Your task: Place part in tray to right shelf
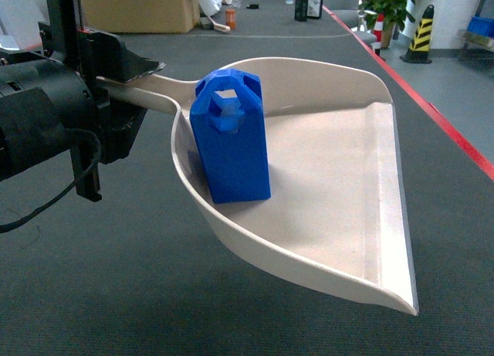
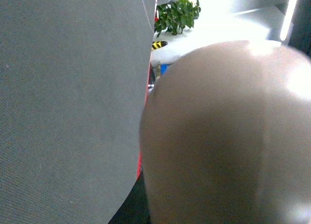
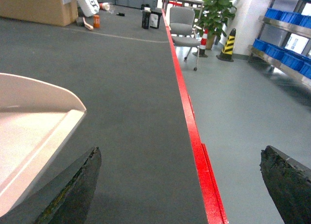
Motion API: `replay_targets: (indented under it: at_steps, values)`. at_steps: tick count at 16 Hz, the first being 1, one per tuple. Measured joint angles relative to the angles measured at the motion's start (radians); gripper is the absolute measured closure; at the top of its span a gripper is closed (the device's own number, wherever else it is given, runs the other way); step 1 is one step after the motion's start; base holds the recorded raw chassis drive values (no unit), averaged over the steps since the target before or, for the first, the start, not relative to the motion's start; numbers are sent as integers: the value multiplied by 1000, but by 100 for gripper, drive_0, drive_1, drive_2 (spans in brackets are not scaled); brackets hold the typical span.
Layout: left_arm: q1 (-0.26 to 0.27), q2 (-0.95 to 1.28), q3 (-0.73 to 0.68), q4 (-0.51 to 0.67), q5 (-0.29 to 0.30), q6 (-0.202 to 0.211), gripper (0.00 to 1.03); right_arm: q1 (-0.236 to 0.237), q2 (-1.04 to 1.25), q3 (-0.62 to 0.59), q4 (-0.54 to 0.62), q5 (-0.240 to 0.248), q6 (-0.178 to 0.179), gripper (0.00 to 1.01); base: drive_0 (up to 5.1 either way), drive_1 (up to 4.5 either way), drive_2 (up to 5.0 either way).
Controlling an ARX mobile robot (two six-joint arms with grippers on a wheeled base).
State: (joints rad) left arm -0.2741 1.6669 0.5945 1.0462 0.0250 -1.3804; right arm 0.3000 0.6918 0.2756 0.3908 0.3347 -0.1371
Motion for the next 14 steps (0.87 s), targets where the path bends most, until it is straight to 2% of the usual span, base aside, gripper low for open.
replay_targets:
  at_steps: [1,10,14]
  values:
    - [0,0,0,0,0,0,84,0,9,0,-7,-2,-4,3,0,0,0]
    - [1,0,0,-1,-1,0,84,-1,13,0,-11,-7,-13,3,491,-254,-254]
    - [1,0,0,-1,1,0,84,0,11,0,-7,-9,-14,3,491,-148,-334]
